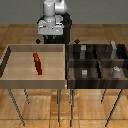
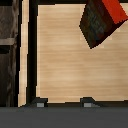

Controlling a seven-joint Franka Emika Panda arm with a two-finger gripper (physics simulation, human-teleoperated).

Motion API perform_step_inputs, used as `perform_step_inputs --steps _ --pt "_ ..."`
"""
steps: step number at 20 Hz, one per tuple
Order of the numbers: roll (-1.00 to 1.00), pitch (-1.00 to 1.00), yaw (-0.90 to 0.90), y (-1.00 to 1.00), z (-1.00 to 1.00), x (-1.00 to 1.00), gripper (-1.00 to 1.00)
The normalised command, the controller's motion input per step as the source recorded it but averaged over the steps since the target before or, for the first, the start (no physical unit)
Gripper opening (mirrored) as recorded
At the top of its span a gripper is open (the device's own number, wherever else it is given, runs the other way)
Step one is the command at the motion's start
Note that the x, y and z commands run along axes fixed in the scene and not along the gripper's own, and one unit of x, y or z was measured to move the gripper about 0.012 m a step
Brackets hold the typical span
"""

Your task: Place the box of cereal into the appropriate compartment.

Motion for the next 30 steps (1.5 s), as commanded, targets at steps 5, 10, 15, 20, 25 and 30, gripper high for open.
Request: perform_step_inputs --steps 5,10,15,20,25,30 --pt "0.0 0.0 0.0 -0.2 0.0 0.0 1.0" --pt "0.0 0.0 0.0 -0.6 0.0 0.0 1.0" --pt "0.0 0.0 0.0 -1.0 0.0 0.0 1.0" --pt "0.0 0.0 0.0 -0.8 0.0 0.05 1.0" --pt "0.0 0.0 0.0 0.0 0.0 1.0 1.0" --pt "0.0 0.0 0.0 0.3 0.0 0.4 1.0"
